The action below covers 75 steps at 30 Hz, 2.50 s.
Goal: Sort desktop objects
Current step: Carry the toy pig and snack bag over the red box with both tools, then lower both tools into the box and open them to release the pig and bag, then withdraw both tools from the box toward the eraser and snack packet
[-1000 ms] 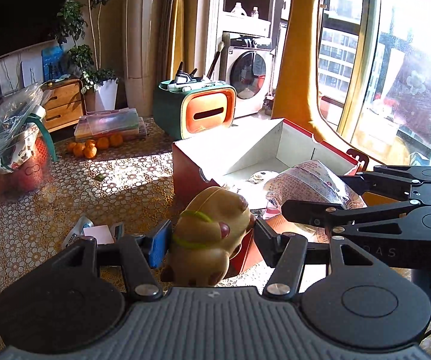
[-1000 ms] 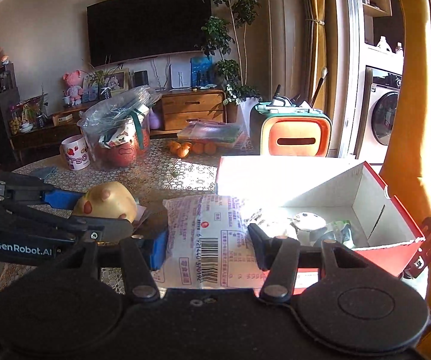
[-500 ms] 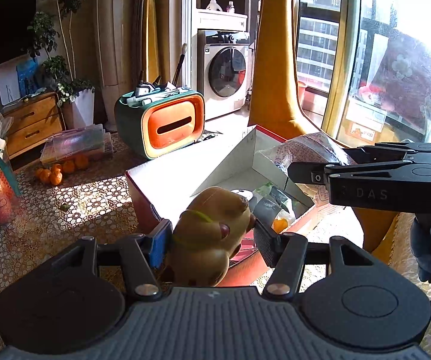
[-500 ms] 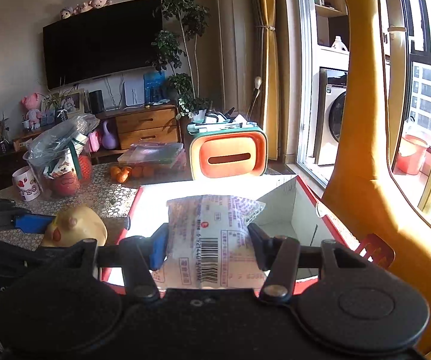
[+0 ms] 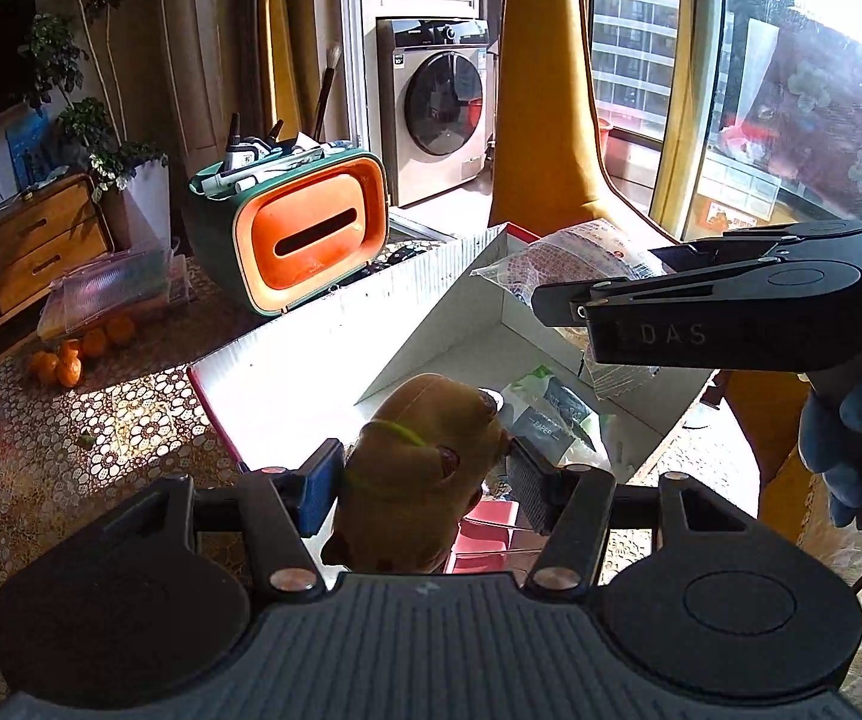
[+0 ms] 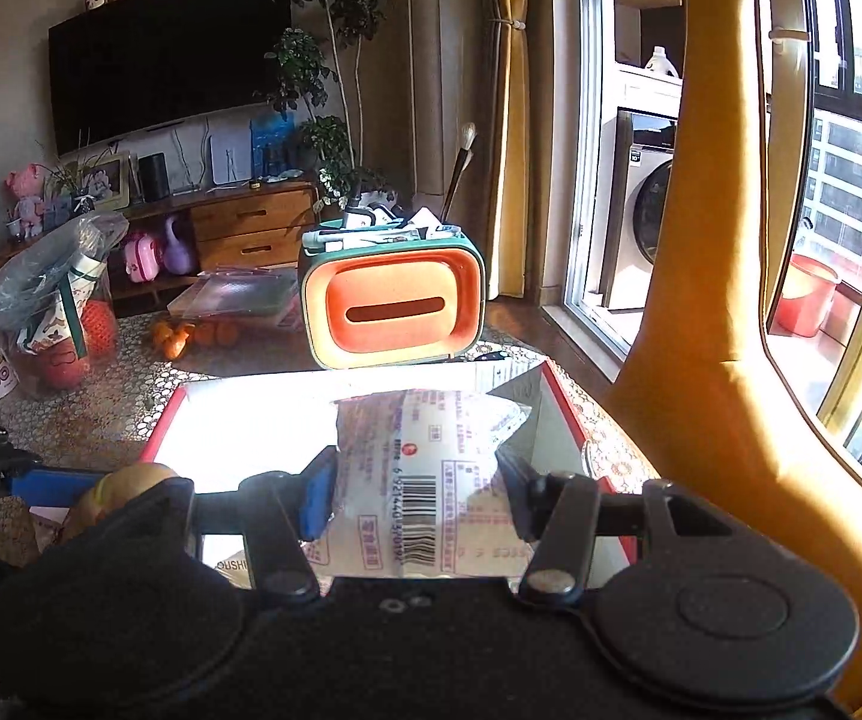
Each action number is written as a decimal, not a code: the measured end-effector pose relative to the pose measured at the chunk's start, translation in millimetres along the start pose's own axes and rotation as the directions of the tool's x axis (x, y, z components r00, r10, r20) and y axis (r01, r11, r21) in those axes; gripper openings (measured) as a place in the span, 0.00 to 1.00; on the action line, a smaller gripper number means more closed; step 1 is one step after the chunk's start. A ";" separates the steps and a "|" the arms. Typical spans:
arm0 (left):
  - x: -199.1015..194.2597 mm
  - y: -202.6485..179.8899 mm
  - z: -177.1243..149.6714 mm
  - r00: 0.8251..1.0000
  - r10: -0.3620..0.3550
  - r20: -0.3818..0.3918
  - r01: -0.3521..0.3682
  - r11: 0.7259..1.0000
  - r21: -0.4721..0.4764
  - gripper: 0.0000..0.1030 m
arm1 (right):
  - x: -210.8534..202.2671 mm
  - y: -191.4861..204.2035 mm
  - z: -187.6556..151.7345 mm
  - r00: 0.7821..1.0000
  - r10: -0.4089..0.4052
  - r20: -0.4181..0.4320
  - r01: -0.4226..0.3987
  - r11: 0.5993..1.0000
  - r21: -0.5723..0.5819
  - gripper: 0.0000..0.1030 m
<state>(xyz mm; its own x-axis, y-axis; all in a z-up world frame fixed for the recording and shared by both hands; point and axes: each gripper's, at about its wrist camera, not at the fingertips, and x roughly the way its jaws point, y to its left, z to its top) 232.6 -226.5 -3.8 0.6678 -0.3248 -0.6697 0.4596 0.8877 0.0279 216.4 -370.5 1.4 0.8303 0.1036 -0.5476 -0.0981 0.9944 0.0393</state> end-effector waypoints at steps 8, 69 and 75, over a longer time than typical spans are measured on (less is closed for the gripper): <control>37.3 2.9 13.6 0.998 0.008 -0.064 -0.008 1.000 0.003 0.57 | 44.4 -11.1 4.0 0.997 -0.021 -0.081 0.022 1.000 0.019 0.53; -9.2 6.9 2.2 0.994 -0.073 -0.077 0.070 0.996 -0.048 0.75 | 43.3 6.7 22.6 0.975 -0.055 -0.217 0.052 0.998 -0.020 0.90; -34.8 21.1 -6.1 0.997 -0.071 -0.043 0.068 0.995 -0.075 0.75 | 17.4 20.7 25.8 0.983 -0.024 -0.180 0.022 1.000 -0.013 0.93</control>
<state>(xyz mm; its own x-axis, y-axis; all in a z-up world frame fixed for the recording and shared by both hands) 215.5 -194.5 15.5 0.6078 -0.3730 -0.7010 0.4590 0.8854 -0.0731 243.0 -347.5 14.3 0.7203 0.0743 -0.6897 -0.0870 0.9961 0.0164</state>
